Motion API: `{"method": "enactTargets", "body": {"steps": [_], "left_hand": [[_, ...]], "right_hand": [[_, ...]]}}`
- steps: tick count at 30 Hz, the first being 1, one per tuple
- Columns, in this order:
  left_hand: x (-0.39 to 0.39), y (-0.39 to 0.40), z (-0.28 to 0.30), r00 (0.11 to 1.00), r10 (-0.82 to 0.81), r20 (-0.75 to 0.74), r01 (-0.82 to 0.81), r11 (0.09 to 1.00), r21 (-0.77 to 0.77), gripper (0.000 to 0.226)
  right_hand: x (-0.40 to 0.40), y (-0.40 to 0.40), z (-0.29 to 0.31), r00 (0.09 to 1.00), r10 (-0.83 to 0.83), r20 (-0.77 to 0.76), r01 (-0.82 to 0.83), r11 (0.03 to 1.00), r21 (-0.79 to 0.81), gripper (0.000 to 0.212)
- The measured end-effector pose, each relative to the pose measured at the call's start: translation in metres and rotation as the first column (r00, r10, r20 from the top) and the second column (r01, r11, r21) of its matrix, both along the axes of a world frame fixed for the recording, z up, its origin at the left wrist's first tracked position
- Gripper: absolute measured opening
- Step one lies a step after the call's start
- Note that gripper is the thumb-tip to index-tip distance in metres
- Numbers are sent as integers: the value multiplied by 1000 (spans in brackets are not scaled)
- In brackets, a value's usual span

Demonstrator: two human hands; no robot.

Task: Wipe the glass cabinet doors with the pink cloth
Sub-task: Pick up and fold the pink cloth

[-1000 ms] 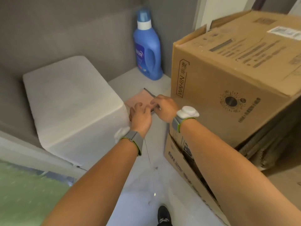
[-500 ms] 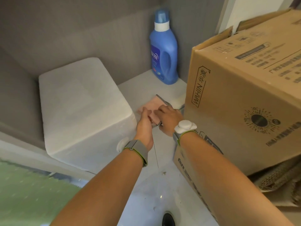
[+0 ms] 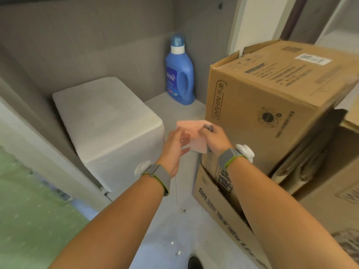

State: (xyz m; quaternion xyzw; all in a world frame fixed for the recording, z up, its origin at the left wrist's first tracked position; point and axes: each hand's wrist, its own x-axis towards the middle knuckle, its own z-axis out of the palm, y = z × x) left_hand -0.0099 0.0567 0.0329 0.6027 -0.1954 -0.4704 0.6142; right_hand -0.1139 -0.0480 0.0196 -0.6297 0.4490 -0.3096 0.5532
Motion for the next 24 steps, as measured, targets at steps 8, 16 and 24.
{"method": "enactTargets", "body": {"steps": [8, 16, 24], "left_hand": [[2, 58, 26, 976, -92, 196, 109, 991, -78, 22], [4, 106, 89, 954, -189, 233, 233, 957, -176, 44], [50, 130, 172, 799, 19, 601, 198, 935, -294, 39]], "right_hand": [[-23, 68, 45, 937, -202, 285, 123, 955, 272, 20], [4, 145, 89, 965, 85, 249, -28, 974, -224, 43], [52, 173, 147, 909, 134, 395, 87, 865, -494, 48]]}}
